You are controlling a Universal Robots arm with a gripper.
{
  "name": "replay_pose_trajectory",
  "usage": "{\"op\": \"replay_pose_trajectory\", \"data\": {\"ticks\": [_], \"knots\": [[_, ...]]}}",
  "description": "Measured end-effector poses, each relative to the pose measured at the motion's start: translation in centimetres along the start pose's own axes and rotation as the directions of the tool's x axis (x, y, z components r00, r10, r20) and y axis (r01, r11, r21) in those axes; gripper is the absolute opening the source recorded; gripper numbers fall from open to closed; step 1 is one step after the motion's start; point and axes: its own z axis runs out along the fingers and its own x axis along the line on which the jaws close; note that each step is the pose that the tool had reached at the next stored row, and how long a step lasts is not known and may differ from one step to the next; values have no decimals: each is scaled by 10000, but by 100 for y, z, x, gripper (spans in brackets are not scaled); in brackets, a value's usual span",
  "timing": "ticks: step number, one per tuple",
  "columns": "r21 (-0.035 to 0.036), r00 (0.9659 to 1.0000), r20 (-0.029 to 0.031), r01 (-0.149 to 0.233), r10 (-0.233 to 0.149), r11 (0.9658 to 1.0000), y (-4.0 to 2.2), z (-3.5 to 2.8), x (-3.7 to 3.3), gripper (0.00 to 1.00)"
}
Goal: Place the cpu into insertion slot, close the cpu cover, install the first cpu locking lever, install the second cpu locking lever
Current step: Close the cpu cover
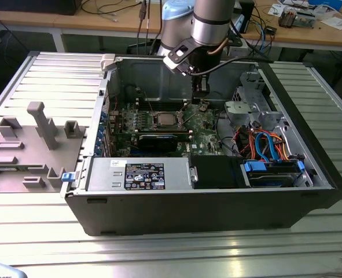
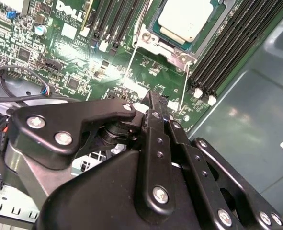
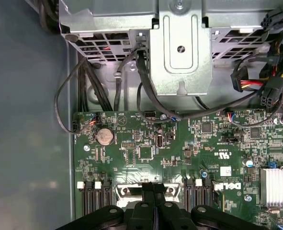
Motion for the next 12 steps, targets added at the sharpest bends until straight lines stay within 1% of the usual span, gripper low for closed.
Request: {"op": "replay_pose_trajectory", "data": {"ticks": [12], "knots": [[0,10000,0,0,0,10000,82,0,1,11]]}}
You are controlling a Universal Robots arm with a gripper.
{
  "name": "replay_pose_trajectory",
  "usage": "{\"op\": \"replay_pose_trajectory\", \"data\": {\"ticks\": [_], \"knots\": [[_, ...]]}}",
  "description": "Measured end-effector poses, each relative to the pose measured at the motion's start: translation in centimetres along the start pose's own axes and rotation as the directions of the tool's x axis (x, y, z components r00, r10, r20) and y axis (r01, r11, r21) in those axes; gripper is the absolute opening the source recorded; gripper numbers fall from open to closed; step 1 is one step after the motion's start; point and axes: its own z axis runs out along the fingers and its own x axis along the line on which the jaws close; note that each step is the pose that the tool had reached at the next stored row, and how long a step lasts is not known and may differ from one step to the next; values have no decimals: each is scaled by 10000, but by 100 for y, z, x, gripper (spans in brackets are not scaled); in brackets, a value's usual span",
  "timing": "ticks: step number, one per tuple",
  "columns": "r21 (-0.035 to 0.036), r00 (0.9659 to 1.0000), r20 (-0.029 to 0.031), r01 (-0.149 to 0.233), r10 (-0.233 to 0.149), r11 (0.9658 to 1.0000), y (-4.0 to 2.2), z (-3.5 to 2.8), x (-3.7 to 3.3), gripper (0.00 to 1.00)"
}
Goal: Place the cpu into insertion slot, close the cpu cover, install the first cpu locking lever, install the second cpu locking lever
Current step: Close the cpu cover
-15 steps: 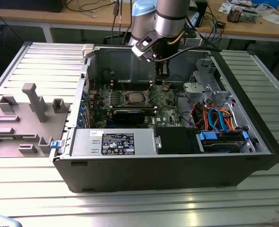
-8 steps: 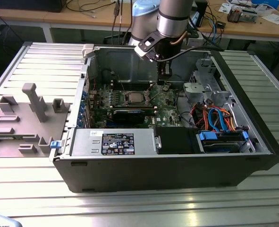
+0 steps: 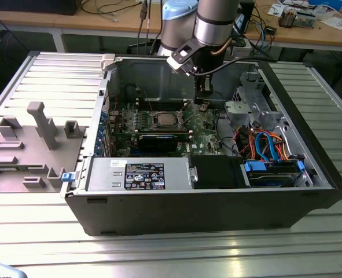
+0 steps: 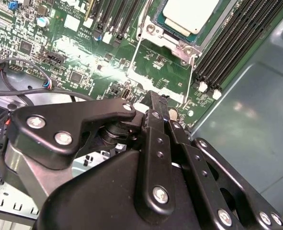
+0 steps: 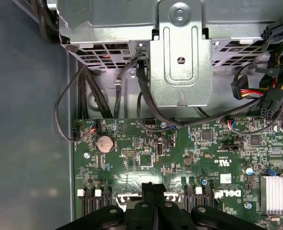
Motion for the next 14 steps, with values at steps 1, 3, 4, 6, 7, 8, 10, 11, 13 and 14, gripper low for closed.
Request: {"op": "replay_pose_trajectory", "data": {"ticks": [1,3,4,6,7,8,10,11,13,14], "knots": [[0,10000,0,0,0,10000,8,0,0,11],[0,10000,0,0,0,10000,19,0,0,11],[0,10000,0,-1,1,10000,25,0,0,11],[0,10000,0,0,0,10000,43,0,1,11],[0,10000,-1,0,0,10000,47,1,1,11],[0,10000,0,0,0,10000,53,0,1,11],[0,10000,0,0,0,10000,63,0,1,11],[0,10000,0,-1,1,10000,72,0,1,11],[0,10000,0,0,0,10000,95,1,1,11],[0,10000,0,0,0,10000,102,1,1,11]]}}
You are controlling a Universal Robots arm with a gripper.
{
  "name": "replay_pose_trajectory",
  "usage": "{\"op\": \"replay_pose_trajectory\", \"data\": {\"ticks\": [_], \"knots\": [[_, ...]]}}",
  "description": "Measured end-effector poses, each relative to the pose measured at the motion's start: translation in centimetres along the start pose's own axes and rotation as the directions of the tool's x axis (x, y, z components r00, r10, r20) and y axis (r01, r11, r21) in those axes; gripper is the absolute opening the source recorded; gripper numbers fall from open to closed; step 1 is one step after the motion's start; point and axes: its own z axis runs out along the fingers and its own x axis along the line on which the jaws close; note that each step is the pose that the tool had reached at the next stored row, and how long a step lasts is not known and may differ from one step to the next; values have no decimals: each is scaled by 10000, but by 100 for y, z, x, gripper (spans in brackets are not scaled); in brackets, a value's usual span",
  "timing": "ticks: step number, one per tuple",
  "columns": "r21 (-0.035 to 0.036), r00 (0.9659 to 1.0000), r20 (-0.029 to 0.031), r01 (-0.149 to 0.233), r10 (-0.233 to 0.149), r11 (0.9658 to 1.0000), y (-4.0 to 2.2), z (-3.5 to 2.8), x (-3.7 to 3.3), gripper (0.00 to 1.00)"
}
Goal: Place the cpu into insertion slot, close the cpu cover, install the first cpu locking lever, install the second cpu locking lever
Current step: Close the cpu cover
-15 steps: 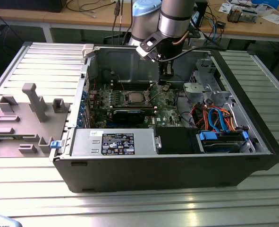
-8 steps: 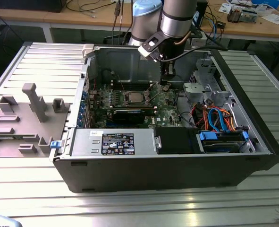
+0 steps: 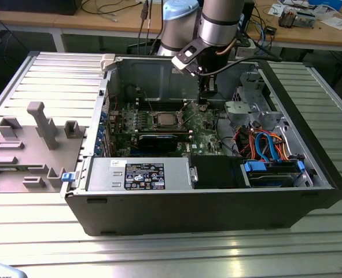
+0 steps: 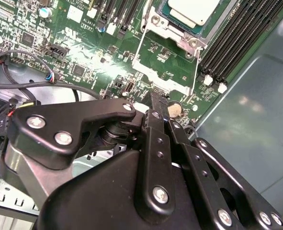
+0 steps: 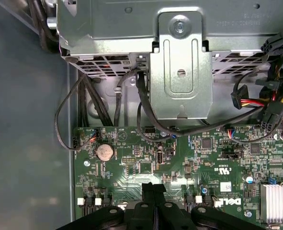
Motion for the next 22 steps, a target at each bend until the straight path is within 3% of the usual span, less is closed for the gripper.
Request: {"op": "replay_pose_trajectory", "data": {"ticks": [22], "knots": [[0,10000,0,-1,1,10000,162,1,2,11]]}}
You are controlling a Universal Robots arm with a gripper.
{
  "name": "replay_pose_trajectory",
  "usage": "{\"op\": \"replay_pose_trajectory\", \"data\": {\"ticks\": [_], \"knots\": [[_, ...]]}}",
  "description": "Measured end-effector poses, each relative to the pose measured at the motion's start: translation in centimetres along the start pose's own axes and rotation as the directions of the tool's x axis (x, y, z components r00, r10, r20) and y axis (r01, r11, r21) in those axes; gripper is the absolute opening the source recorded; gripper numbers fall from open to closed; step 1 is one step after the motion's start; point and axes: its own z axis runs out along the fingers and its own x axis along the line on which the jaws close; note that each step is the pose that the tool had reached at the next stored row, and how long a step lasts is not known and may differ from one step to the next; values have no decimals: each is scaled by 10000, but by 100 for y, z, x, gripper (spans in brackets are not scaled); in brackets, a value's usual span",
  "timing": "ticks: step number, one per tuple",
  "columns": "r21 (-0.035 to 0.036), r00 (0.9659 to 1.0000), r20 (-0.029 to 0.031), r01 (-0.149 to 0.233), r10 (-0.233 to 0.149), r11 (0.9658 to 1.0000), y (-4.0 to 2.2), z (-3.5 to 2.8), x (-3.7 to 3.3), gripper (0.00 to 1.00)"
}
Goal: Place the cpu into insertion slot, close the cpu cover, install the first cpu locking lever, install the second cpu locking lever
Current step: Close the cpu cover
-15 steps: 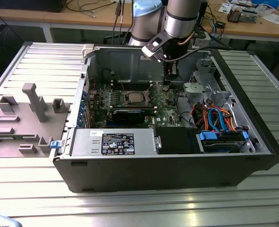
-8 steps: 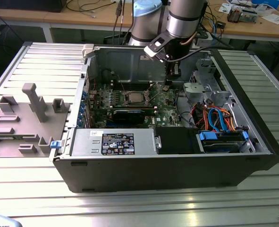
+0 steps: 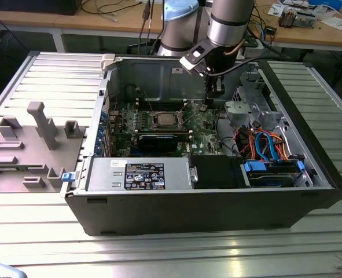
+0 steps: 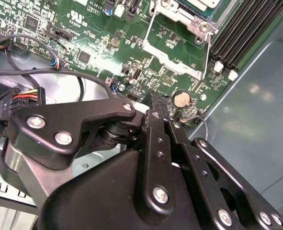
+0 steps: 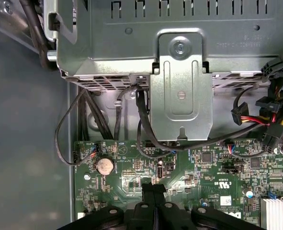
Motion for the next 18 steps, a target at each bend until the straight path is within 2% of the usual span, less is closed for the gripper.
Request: {"op": "replay_pose_trajectory", "data": {"ticks": [18], "knots": [[0,10000,0,1,-1,10000,132,1,2,11]]}}
